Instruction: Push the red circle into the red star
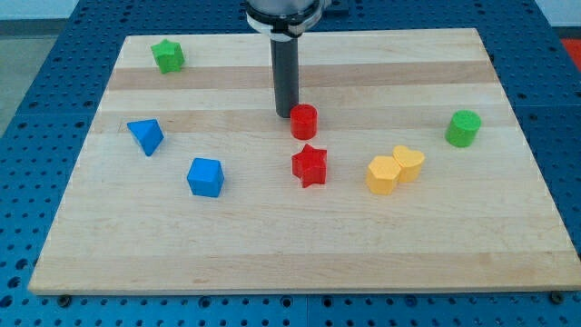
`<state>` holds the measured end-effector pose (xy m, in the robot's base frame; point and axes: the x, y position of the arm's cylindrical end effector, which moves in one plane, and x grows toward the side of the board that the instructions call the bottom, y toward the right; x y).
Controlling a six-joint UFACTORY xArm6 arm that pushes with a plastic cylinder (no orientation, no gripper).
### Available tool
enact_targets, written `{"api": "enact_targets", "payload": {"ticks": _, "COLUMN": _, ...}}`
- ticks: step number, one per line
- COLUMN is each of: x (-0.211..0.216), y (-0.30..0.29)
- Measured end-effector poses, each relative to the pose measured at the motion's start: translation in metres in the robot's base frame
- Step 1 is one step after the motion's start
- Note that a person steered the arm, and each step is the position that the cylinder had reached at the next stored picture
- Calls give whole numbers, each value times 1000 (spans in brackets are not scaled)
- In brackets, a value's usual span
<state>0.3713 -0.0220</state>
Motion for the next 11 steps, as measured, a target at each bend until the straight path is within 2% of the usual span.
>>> {"api": "enact_targets", "payload": {"ticks": 2, "x": 26, "y": 0}}
{"api": "enact_targets", "payload": {"ticks": 3, "x": -19, "y": 0}}
{"api": "enact_targets", "payload": {"ticks": 4, "x": -44, "y": 31}}
{"api": "enact_targets", "payload": {"ticks": 7, "x": 13, "y": 34}}
{"api": "enact_targets", "payload": {"ticks": 11, "x": 33, "y": 34}}
